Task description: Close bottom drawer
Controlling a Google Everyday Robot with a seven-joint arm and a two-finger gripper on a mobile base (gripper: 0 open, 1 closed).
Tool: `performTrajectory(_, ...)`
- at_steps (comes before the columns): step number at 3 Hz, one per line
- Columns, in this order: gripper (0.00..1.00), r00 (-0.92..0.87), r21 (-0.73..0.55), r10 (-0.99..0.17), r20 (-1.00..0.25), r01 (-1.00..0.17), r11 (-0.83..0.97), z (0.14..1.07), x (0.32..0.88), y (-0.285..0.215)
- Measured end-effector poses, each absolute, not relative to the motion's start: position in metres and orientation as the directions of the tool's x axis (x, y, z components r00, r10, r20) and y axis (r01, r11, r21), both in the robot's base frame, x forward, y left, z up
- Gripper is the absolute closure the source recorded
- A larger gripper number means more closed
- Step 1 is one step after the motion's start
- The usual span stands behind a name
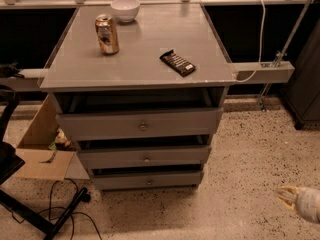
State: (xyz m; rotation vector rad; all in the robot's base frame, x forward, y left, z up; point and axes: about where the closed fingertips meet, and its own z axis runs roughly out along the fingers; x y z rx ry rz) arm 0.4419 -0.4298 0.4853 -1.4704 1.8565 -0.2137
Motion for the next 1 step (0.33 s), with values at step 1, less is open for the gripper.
performTrajectory(1,1.00,0.158,-0.607,-0.940,-0.304,-0.792,0.063,0.5606,0.4463,-0.3411)
